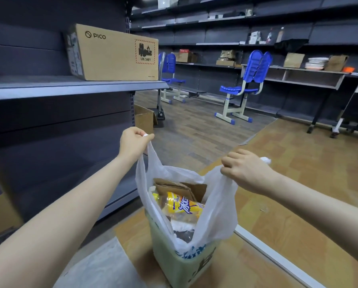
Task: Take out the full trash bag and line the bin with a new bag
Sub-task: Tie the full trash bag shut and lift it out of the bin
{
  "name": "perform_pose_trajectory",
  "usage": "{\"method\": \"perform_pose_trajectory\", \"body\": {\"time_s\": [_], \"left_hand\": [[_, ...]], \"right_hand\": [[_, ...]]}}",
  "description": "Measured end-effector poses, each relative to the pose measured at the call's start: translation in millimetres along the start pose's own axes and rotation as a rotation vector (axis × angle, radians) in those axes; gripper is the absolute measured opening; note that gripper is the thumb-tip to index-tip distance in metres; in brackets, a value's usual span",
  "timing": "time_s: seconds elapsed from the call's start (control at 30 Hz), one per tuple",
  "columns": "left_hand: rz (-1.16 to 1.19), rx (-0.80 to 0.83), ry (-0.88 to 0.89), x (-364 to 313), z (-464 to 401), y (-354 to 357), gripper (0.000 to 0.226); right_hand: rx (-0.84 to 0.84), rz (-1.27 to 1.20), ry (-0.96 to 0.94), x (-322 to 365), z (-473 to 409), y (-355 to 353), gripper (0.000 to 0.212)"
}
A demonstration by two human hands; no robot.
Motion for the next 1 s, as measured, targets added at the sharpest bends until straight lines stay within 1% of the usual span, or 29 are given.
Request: {"method": "perform_pose_trajectory", "body": {"time_s": [0.03, 0.13, 0.17, 0.2, 0.23, 0.27, 0.3, 0.33, 0.4, 0.43, 0.47, 0.5, 0.53, 0.57, 0.6, 0.63, 0.67, 0.7, 0.73, 0.8, 0.83, 0.93, 1.0], "left_hand": [[-0.023, 0.012, 0.004, 1, 0, -5, 0.022], [-0.178, -0.006, 0.058, 6, 2, -25, 0.014], [-0.266, -0.022, 0.095, 7, 6, -31, 0.016], [-0.371, -0.037, 0.168, 3, 14, -34, 0.02], [-0.466, -0.048, 0.299, -4, 25, -33, 0.026], [-0.534, -0.038, 0.484, -14, 43, -28, 0.032], [-0.571, 0.018, 0.687, -24, 67, -18, 0.04], [-0.593, 0.117, 0.874, -29, 96, -4, 0.049], [-0.666, 0.379, 1.175, -19, 153, 26, 0.062], [-0.724, 0.504, 1.28, -8, 178, 40, 0.065], [-0.784, 0.593, 1.371, 5, 198, 50, 0.066], [-0.844, 0.632, 1.443, 17, 215, 57, 0.063], [-0.877, 0.614, 1.515, 28, 227, 60, 0.053], [-0.874, 0.564, 1.566, 34, 234, 59, 0.037], [-0.83, 0.488, 1.583, 33, 235, 55, 0.024], [-0.756, 0.404, 1.552, 29, 229, 47, 0.025], [-0.682, 0.343, 1.498, 24, 221, 39, 0.033], [-0.635, 0.302, 1.433, 18, 212, 33, 0.038], [-0.616, 0.274, 1.382, 14, 205, 30, 0.037], [-0.662, 0.275, 1.331, 10, 201, 35, 0.023], [-0.683, 0.274, 1.304, 9, 200, 37, 0.021], [-0.635, 0.243, 1.169, 6, 189, 35, 0.037], [-0.63, 0.277, 1.146, 6, 190, 38, 0.026]], "right_hand": [[-0.003, -0.019, -0.002, 5, -1, 2, 0.033], [-0.035, -0.065, 0.007, 14, -4, -4, 0.031], [-0.044, -0.054, -0.004, 19, -6, -8, 0.035], [-0.041, -0.046, -0.028, 26, -8, -12, 0.043], [-0.018, -0.056, -0.06, 35, -10, -14, 0.051], [0.013, -0.078, -0.103, 45, -11, -13, 0.058], [0.047, -0.105, -0.157, 58, -12, -12, 0.065], [0.081, -0.134, -0.21, 71, -11, -10, 0.07], [0.125, -0.217, -0.295, 96, -9, -7, 0.07], [0.138, -0.24, -0.326, 109, -7, -5, 0.069], [0.155, -0.243, -0.346, 121, -5, -2, 0.066], [0.168, -0.242, -0.358, 133, -4, 1, 0.059], [0.159, -0.244, -0.362, 142, -4, 1, 0.046], [0.13, -0.264, -0.381, 150, -5, -1, 0.029], [0.094, -0.289, -0.388, 153, -6, -4, 0.017], [0.06, -0.305, -0.384, 150, -8, -7, 0.016], [0.032, -0.311, -0.356, 144, -11, -10, 0.017], [0.007, -0.31, -0.309, 135, -13, -13, 0.018], [-0.013, -0.315, -0.259, 126, -16, -14, 0.022], [-0.013, -0.331, -0.184, 116, -18, -12, 0.027], [0.003, -0.345, -0.156, 115, -19, -11, 0.026], [0.029, -0.396, -0.085, 104, -18, -6, 0.02], [0.046, -0.39, -0.054, 98, -18, -8, 0.013]]}}
Point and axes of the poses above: each hand's wrist, its own z-axis away from the middle knuckle, its own y-axis out of the palm, x = y × z, the point moved 10 cm from there along -z, towards the middle knuckle, and after that the axes turned 3 degrees about -y, right-handed, at the moved point
